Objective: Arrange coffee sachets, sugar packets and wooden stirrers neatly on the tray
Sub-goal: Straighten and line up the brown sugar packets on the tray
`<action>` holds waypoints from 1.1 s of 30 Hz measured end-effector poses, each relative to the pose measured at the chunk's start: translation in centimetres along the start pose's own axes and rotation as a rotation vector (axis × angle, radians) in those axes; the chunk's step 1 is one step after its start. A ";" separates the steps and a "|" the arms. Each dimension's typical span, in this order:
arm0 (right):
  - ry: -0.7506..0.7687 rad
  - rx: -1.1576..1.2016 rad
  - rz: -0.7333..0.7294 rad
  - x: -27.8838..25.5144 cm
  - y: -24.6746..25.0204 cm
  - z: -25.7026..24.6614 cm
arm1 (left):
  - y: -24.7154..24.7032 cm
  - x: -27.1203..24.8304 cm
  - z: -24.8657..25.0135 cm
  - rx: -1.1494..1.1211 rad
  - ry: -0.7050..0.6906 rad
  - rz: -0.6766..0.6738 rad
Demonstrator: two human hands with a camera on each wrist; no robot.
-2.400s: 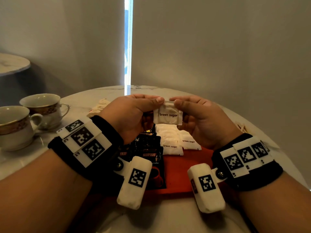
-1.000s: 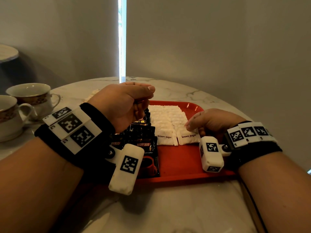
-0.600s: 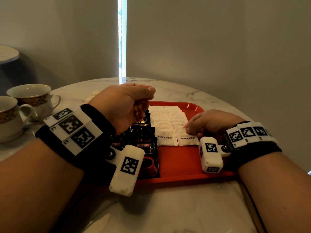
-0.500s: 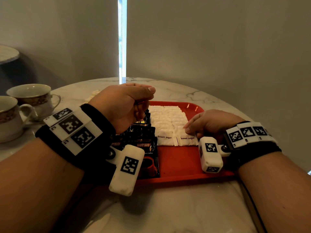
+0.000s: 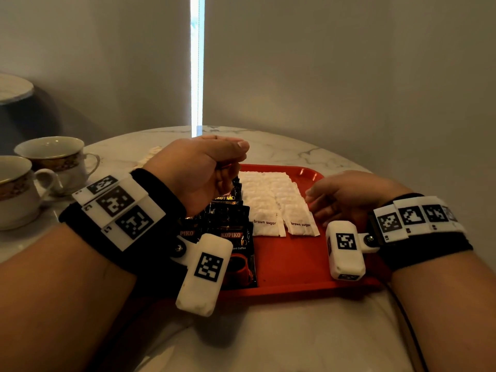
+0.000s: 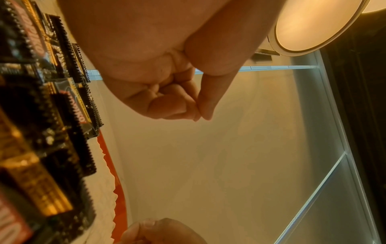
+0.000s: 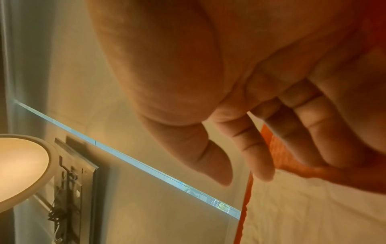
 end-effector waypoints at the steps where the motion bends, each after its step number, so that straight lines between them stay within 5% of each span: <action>1: -0.005 -0.008 -0.019 -0.2 -0.1 -0.1 | 0.0 0.0 0.0 0.000 0.001 0.000; 13: 0.075 -0.053 0.001 -1.2 -0.3 -0.8 | 0.0 0.0 0.0 -0.015 0.003 0.003; 18: 0.075 -0.006 -0.315 -2.2 -2.0 -1.3 | 0.0 0.0 0.0 -0.030 0.003 0.005; 25: 0.052 -0.052 -0.353 -2.0 -2.9 -1.1 | 0.0 -0.2 0.2 -0.028 -0.006 0.007; 27: 0.063 -0.040 -0.330 -2.0 -2.7 -1.1 | 0.1 -0.2 0.2 -0.026 -0.006 0.007; 33: 0.037 0.233 0.042 -0.3 -0.8 -1.2 | 0.2 0.1 0.2 -0.048 -0.001 0.001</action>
Point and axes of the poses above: each hand's wrist, its own x-axis towards the middle knuckle, its own y-axis out of the back of the hand, z = x × y, the point moved 2 cm from there along x, towards the middle knuckle, and after that the axes turned 6 degrees about z, right-handed, at the moved point
